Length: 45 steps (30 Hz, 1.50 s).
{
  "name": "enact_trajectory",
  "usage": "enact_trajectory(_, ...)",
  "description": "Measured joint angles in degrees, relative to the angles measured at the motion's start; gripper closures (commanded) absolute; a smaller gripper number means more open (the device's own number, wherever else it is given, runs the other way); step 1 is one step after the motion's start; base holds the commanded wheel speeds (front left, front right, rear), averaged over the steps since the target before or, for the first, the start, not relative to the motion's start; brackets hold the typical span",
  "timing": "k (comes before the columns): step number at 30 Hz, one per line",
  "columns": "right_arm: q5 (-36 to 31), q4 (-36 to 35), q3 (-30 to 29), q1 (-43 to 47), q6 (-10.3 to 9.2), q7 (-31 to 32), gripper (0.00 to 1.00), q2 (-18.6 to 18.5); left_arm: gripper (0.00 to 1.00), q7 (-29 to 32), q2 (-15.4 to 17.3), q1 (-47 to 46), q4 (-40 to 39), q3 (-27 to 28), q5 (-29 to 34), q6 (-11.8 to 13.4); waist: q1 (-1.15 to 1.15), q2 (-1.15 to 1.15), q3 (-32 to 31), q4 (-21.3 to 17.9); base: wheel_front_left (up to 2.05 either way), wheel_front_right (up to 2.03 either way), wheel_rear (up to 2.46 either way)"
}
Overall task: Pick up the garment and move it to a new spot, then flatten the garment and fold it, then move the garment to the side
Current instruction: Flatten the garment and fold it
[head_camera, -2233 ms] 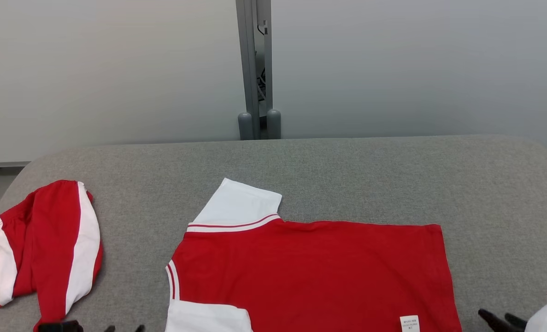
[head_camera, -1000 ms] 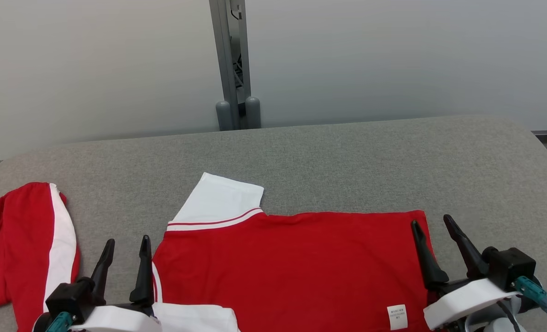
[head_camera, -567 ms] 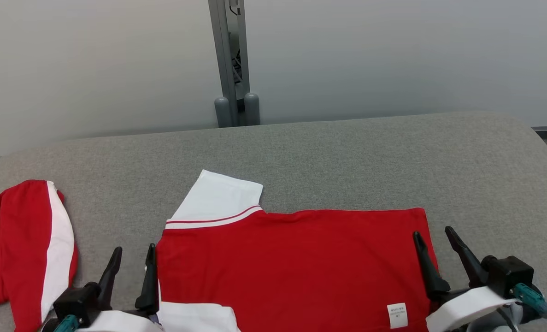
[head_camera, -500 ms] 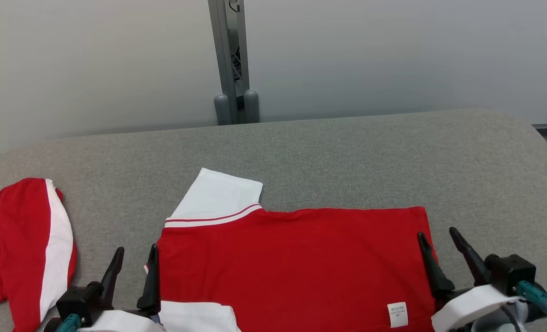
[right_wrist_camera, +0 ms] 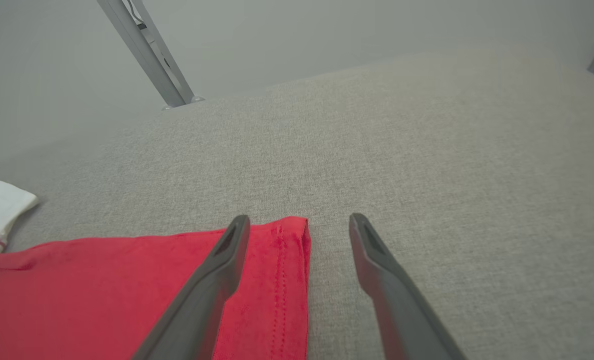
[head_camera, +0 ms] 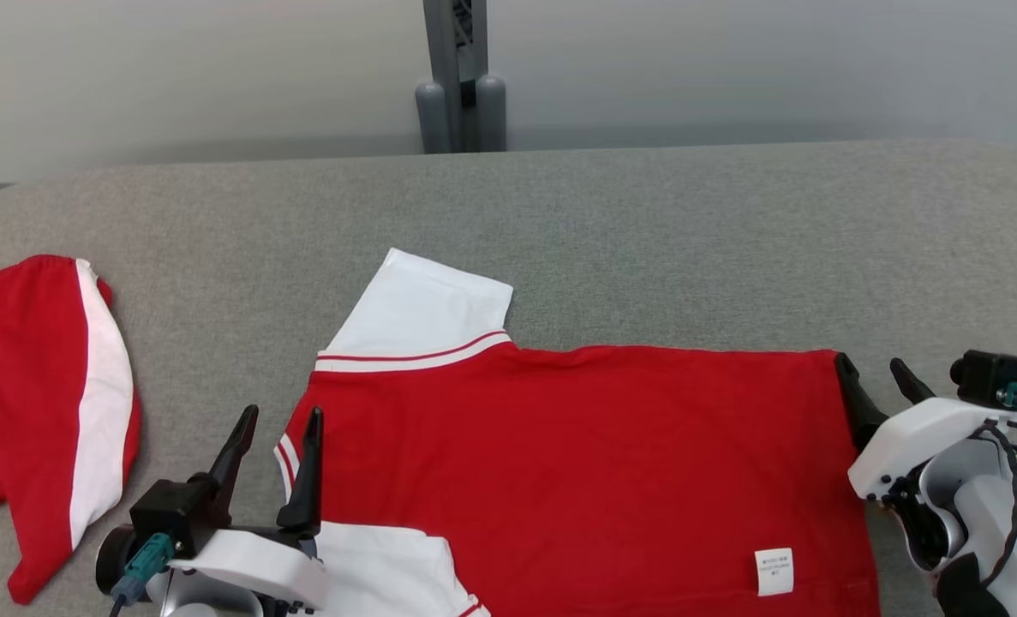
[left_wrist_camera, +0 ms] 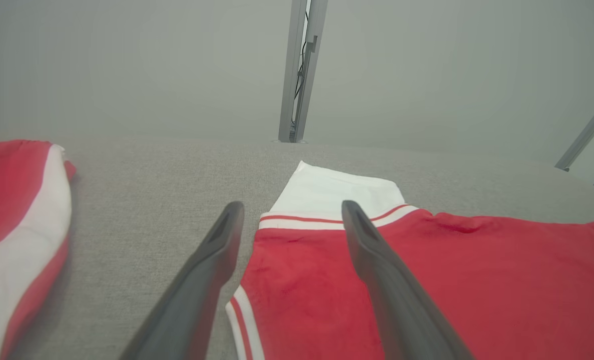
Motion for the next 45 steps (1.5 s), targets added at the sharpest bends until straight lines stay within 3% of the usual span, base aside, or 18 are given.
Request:
enact_trajectory(22, 12.6, 9.8, 12.1, -9.3, 0.0, 3.3, 0.0, -3.1, 0.0, 0.0, 0.5, -5.6, -1.1, -0.3, 2.0, -0.6, 0.0, 0.0, 5.9, 3.3, 0.0, 0.0, 0.0)
enact_trajectory(23, 13.2, 9.7, 12.6, -9.4, 0.0, 3.4, 0.11, -3.1, 0.0, 0.0, 0.6, -5.6, -1.2, -0.3, 2.0, -0.6, 0.0, 0.0, 5.9, 3.3, 0.0, 0.0, 0.0)
enact_trajectory(24, 14.0, 9.5, 12.9, -9.4, 0.0, 3.4, 1.0, -3.1, 0.0, 0.0, 0.7, -5.6, -1.3, -0.3, 1.9, -0.6, 0.0, 0.0, 5.9, 3.3, 0.0, 0.0, 0.0)
enact_trajectory(34, 18.1, 7.4, 18.5, -9.5, 0.0, 2.1, 1.0, -4.0, 0.0, 0.0, 2.9, -8.1, -2.2, -0.7, 0.4, -0.6, 0.0, 0.0, 5.4, 2.7, 0.0, 0.0, 0.0)
enact_trajectory(41, 19.5, 5.8, 23.0, -9.0, 0.0, -0.4, 1.0, -4.2, 0.0, 0.0, 7.6, -12.8, 2.7, -5.2, -2.1, -0.6, 0.0, 0.0, 4.4, 1.0, 0.0, 0.0, 0.0)
enact_trajectory(45, 20.2, 5.2, 25.4, -9.0, 0.0, -1.3, 1.0, -4.2, 0.0, 3.1, 11.3, -18.0, 7.9, -10.4, -4.8, -0.6, 0.0, 0.0, 4.4, -0.5, 0.0, 0.0, 0.0)
